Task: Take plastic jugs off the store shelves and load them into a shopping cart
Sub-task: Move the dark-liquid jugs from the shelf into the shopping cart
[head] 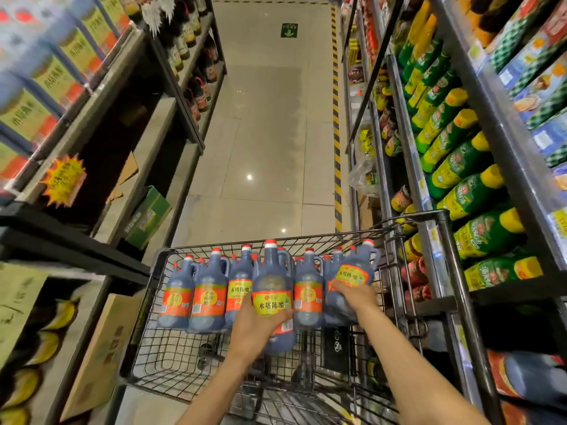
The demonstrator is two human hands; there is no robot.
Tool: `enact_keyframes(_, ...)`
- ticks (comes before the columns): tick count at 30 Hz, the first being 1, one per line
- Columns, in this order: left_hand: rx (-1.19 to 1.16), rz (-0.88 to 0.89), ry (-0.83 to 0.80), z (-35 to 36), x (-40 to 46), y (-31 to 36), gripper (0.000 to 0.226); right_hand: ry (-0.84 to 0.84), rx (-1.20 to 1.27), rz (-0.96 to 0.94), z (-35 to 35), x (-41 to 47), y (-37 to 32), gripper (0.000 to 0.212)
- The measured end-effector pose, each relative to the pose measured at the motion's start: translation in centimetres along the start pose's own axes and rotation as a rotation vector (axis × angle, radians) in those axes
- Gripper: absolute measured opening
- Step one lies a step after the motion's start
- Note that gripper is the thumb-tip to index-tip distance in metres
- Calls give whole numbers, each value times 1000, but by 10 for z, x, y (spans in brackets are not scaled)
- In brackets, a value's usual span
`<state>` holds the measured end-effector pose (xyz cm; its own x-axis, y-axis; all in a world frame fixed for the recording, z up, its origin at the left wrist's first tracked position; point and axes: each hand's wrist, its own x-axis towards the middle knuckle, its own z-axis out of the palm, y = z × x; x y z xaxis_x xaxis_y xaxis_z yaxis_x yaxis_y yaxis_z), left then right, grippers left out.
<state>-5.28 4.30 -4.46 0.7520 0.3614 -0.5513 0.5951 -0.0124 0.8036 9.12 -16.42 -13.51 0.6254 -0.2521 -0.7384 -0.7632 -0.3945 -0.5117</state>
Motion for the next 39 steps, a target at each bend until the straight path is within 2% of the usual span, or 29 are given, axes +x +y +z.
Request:
enact_keyframes(2,1,-7,0,-5,2,-2,60,2,49,10,-3,-3,-1,72)
enact_keyframes(5,-4,-24,1,-12,0,-1,64,-60,117,-1,-15,-24,6,45)
enact_keyframes(7,9,-20,-18,-17,-2,5,63,-101,148,-35,-20,-50,16,37)
enact_keyframes(9,55,2,-68,-21,-2,12,59,-156,213,-79,-24,-83,23,31)
enact_keyframes(12,180,59,-158,-28,0,26,68,-192,303,-136,-26,-128,34,28)
enact_keyframes(14,258,126,-212,-30,-1,34,54,-173,353,-170,-27,-150,41,32)
enact_keyframes(19,376,286,-353,-24,-16,58,39,-17,435,-252,-38,-205,60,55)
enact_keyframes(24,410,459,-504,0,-46,76,42,167,545,-283,-64,-267,90,48)
enact_keyframes(28,384,497,-613,25,-79,73,56,318,622,-319,-90,-316,121,59)
enact_keyframes(34,409,652,-839,69,-162,71,60,500,727,-347,-124,-396,189,60)
enact_keyframes(39,391,644,-1054,95,-247,46,72,677,835,-360,-135,-465,269,63)
